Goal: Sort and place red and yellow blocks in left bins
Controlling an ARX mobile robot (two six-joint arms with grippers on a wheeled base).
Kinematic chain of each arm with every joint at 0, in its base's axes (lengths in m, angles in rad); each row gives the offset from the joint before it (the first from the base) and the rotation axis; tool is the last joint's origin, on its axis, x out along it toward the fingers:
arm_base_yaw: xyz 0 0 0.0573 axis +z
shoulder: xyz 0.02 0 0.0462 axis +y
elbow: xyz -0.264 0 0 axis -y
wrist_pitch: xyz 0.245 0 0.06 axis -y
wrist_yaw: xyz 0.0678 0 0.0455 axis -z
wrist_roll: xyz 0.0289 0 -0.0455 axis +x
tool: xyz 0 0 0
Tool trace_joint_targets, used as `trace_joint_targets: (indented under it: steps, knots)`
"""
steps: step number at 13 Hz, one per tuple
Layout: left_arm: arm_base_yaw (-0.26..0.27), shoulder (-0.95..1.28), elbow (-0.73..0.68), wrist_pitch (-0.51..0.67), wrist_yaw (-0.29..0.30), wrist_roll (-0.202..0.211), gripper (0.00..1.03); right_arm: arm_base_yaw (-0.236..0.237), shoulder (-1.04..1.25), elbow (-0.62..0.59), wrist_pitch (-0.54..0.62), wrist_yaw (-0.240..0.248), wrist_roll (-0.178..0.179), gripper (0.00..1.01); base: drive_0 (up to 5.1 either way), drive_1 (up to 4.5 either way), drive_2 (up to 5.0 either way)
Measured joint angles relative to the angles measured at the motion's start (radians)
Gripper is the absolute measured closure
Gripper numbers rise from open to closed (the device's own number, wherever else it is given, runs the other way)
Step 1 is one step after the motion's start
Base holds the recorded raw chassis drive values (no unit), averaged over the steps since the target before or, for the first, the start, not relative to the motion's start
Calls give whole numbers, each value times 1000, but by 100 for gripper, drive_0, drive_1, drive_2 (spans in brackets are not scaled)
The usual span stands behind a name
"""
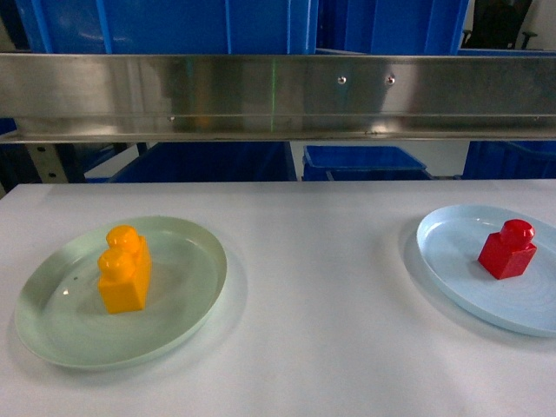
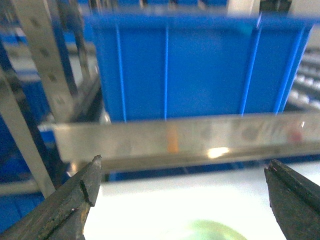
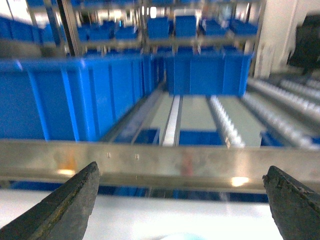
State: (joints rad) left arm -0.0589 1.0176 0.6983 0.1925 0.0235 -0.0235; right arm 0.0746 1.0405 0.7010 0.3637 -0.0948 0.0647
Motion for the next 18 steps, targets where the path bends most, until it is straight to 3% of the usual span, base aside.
trace_joint_targets:
  steps: [1,3,5,7,12,13,14,15,18]
  knots:
    - [-34,184,66,-39,-25,-10,5,13,202,61,-7,27,7,3,0,0,0]
    - [-88,372,105,-31,-92,-26,5,27,448,72,32,98,6,3,0,0,0]
    - [-87,465,101,97,-121,-26,5,38,514,37,111,137,5,3,0,0,0]
    - [-68,437,55,153,-113,-30,5,53,460,8,177,141,5,3,0,0,0]
    - [-70,423,56,161,-111,-30,5,56,497,33,121,143,13,3,0,0,0]
    - [-70,423,56,161,-111,-30,5,42,617,103,77,137,-18,3,0,0,0]
    - [-70,423,56,161,-111,-30,5,-3,659,142,6,26,-95,3,0,0,0]
    - [-70,423,56,161,-110,-30,5,-56,689,126,1,-53,-139,3,0,0,0]
    - [-70,423,56,161,-110,-30,5,-26,800,141,28,-51,-144,3,0,0,0]
